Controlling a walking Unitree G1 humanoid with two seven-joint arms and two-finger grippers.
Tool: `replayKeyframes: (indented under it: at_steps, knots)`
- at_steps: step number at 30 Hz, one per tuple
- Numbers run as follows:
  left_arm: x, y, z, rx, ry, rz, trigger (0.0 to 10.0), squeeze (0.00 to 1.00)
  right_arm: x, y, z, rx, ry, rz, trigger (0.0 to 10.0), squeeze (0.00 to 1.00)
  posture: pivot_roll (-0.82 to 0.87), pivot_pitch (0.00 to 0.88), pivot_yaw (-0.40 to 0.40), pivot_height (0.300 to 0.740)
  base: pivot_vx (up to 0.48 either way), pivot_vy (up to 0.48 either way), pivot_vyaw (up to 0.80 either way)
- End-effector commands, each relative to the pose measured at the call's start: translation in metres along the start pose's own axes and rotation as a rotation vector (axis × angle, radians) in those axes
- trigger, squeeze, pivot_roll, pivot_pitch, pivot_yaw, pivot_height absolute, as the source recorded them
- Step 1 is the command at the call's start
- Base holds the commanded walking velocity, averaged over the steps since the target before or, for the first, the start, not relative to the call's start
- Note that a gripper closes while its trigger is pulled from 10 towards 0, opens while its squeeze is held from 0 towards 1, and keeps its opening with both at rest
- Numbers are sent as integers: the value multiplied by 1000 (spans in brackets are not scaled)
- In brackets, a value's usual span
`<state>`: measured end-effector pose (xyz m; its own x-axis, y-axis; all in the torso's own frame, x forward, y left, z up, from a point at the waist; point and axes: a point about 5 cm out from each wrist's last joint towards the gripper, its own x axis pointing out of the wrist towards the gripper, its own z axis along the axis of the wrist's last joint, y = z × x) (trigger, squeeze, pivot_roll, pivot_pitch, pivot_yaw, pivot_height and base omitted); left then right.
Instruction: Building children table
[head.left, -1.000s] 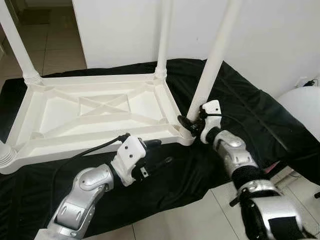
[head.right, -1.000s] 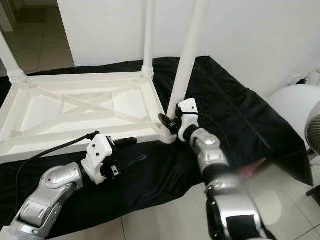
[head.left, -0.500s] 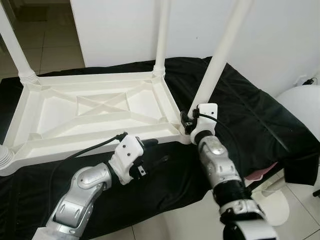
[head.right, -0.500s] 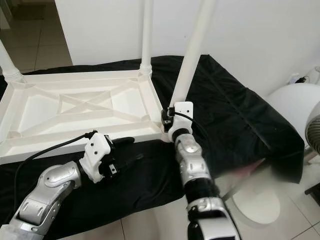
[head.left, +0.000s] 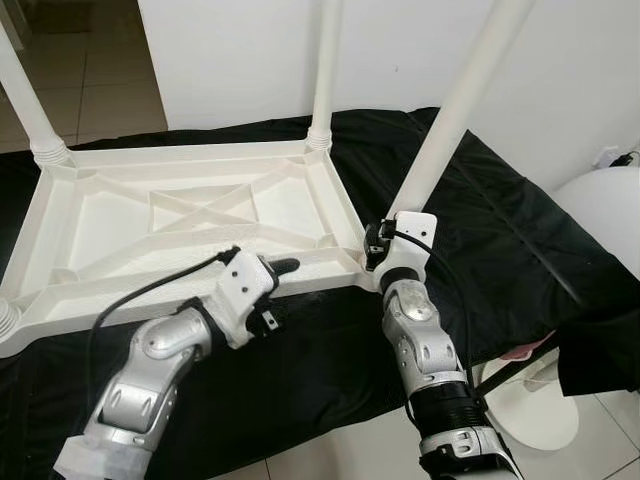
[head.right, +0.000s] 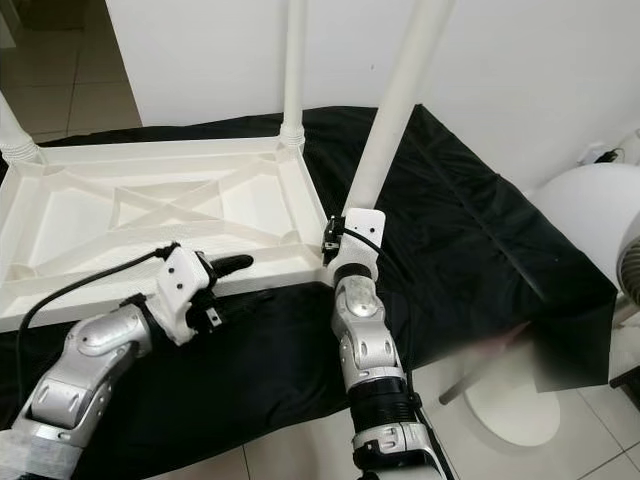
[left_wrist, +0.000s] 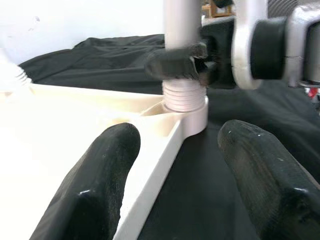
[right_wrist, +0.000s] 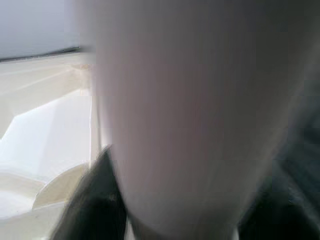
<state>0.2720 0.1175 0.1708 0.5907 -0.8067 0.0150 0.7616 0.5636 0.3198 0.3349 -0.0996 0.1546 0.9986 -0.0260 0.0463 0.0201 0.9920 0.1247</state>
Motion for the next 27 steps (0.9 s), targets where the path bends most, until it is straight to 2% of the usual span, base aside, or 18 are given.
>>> replayKeyframes:
  at_steps: [1, 2, 5, 7, 8, 9, 10, 16, 20, 23, 24, 27]
  knots:
    - [1, 8, -1, 6, 5, 111, 10000, 0, -4, -1, -2, -16, 7, 23, 10000, 1000, -6, 60, -55, 740, 0, 0, 0]
    - [1, 8, -1, 6, 5, 111, 10000, 0, -4, -1, -2, -16, 7, 23, 10000, 1000, -6, 60, -55, 740, 0, 0, 0]
    - [3, 10, -1, 7, 0, 160, 10000, 0, 0, -15, 3, -58, -19, 21, 10000, 1000, -7, 59, -54, 740, 0, 0, 0]
    - [3, 10, -1, 6, -1, 162, 10000, 0, 0, -17, 3, -63, -16, 15, 10000, 1000, -7, 59, -54, 740, 0, 0, 0]
    - [4, 11, 0, 4, -6, 168, 10000, 0, 1, -22, 3, -76, -14, 15, 10000, 910, -10, 60, -52, 740, 0, 0, 0]
    - [4, 11, 0, 4, -6, 168, 10000, 0, 1, -22, 3, -76, -14, 15, 10000, 910, -10, 60, -52, 740, 0, 0, 0]
    - [5, 11, 0, 1, -9, 175, 10000, 0, 1, -26, 4, -78, -13, 17, 10000, 0, -13, 60, -51, 740, 0, 0, 0]
    - [7, 15, 1, -4, -17, 197, 10000, 0, 0, -33, 4, -83, -10, 107, 10000, 0, -18, 57, -50, 740, 0, 0, 0]
    - [11, 15, 3, -3, -26, 201, 10000, 0, 4, -38, 8, -155, -41, 258, 10000, 0, -24, 57, -43, 740, 0, 0, 0]
    - [12, 15, 3, -2, -28, 199, 10000, 0, 6, -40, 10, -177, -55, 309, 10000, 0, -24, 57, -43, 740, 0, 0, 0]
    - [14, 14, 3, -1, -32, 195, 10000, 0, 10, -41, 14, -204, -74, 394, 10000, 0, -30, 55, -30, 740, 0, 0, 0]
    - [14, 15, 4, -1, -35, 193, 10000, 0, 13, -41, 15, -239, -80, 450, 10000, 0, -30, 55, -30, 740, 0, 0, 0]
